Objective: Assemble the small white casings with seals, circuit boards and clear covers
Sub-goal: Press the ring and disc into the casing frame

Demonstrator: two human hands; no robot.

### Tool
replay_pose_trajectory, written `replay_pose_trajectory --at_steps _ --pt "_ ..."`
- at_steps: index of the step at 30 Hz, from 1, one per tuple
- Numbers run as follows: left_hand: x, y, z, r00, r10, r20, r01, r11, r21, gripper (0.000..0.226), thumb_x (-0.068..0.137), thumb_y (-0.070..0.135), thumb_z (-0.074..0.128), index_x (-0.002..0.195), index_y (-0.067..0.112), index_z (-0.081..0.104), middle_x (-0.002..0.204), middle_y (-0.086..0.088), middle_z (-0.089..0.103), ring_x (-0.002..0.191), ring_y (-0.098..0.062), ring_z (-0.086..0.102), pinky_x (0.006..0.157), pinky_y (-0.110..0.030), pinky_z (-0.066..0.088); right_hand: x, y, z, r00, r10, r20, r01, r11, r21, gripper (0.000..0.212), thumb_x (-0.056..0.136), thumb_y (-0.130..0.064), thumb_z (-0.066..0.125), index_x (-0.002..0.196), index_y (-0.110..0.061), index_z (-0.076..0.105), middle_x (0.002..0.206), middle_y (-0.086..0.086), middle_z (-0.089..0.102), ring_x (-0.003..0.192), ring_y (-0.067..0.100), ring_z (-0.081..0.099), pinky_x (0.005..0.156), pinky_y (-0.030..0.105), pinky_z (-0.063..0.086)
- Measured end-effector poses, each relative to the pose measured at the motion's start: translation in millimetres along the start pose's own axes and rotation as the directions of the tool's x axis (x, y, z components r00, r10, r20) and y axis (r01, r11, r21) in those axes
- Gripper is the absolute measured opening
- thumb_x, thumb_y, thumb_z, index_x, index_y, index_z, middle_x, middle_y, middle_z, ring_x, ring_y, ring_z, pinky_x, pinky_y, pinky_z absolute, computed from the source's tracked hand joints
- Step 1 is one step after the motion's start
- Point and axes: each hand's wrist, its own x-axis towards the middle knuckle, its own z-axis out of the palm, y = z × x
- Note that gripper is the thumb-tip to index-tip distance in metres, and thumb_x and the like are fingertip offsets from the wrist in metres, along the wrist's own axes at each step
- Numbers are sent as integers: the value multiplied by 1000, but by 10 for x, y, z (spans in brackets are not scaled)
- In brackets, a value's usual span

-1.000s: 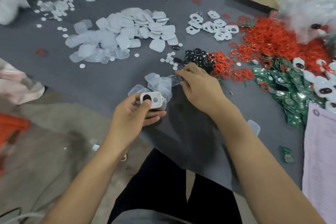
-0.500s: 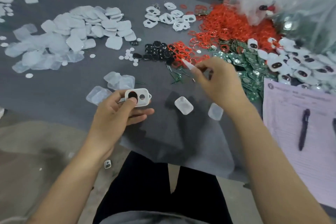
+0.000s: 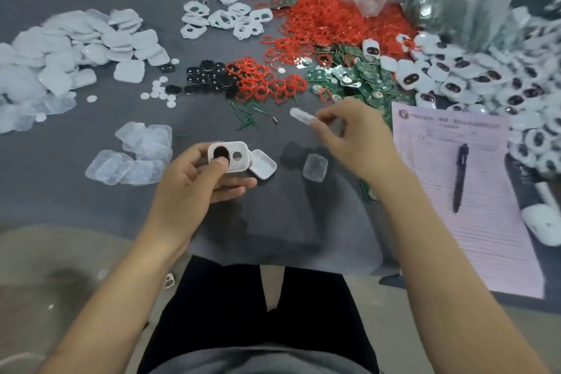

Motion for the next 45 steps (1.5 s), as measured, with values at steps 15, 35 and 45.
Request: replay_pose_trajectory --at_steps 15,35,45 --pt "300 -3 318 984 -20 180 17 1000 23 20 107 15 52 121 12 67 112 -11 78 98 -32 78 73 -24 61 -200 67 151 986 156 -65 -97 835 542 25 97 -4 67 106 -23 80 81 -20 72 67 0 60 66 23 48" --pt "511 -188 772 950 284 130 -312 885 347 16 106 7 54 112 11 67 98 -3 77 77 -16 79 67 -30 64 -317 148 238 972 229 -59 -86 572 816 34 91 -6 58 74 -29 40 69 4 37 57 19 32 54 34 31" --pt "503 -173 767 951 270 148 -304 903 304 19 106 7 51 111 15 67 95 3 78 75 -17 79 65 -22 61 -382 116 326 836 146 -529 33 949 314 12 91 -27 79 98 -18 77 85 -10 69 70 0 58 67 16 45"
